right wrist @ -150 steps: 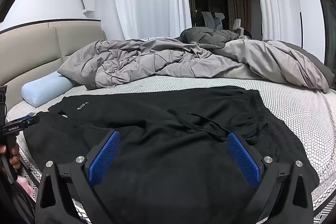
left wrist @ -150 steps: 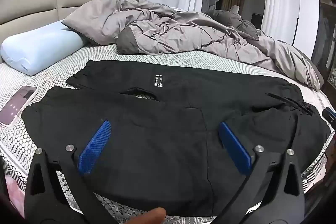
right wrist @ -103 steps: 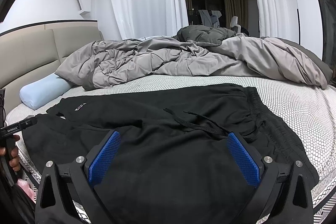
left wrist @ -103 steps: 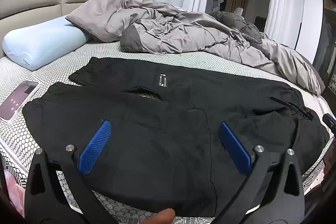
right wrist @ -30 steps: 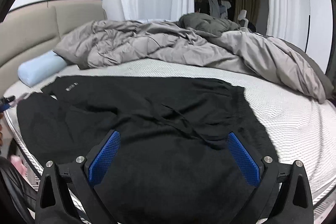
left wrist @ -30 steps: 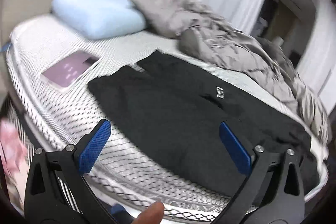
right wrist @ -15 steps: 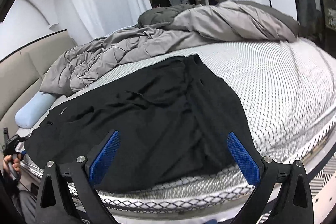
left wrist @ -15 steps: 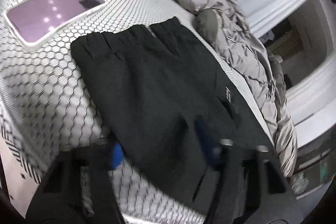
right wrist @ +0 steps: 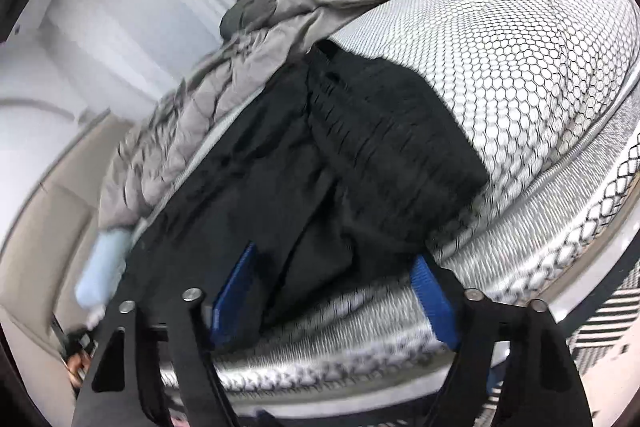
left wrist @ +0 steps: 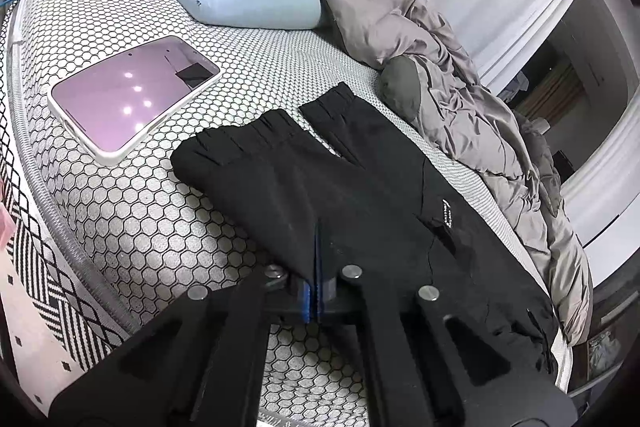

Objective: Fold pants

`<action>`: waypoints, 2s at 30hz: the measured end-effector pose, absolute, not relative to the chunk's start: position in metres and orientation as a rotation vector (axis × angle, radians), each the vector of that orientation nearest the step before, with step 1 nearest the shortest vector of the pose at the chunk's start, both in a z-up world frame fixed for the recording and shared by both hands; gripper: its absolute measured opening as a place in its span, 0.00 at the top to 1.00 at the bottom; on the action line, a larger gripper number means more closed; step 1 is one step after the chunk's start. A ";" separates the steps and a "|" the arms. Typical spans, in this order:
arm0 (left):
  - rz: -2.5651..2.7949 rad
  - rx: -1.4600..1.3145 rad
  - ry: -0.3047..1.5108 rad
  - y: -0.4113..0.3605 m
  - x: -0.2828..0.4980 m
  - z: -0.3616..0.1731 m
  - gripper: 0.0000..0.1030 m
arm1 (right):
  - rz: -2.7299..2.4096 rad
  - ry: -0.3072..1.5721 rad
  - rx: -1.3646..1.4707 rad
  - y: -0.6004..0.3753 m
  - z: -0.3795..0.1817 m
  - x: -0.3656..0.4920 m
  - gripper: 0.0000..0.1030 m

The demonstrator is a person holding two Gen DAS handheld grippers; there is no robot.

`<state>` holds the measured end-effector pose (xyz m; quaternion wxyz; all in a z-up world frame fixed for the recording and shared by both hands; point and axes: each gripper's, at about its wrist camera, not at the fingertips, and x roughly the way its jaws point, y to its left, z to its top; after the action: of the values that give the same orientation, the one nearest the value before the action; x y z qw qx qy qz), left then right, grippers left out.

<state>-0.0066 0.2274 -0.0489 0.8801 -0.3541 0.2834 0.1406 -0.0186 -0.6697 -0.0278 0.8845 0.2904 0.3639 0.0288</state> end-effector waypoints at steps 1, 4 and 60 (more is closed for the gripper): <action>0.293 -0.734 0.588 0.227 -0.009 -0.048 1.00 | 0.039 0.752 0.609 -0.671 -0.027 -0.016 0.33; 0.290 -0.718 0.577 0.226 -0.016 -0.043 1.00 | 0.032 0.708 0.618 -0.675 -0.018 -0.012 0.41; 0.389 -0.490 0.673 0.264 0.206 0.030 0.29 | -0.105 0.577 0.245 -0.590 0.086 0.252 0.15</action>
<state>0.2059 0.2640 0.0302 0.8964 -0.2366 0.3246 0.1876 0.2520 -0.5899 0.0862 0.9499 0.1205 0.2836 -0.0517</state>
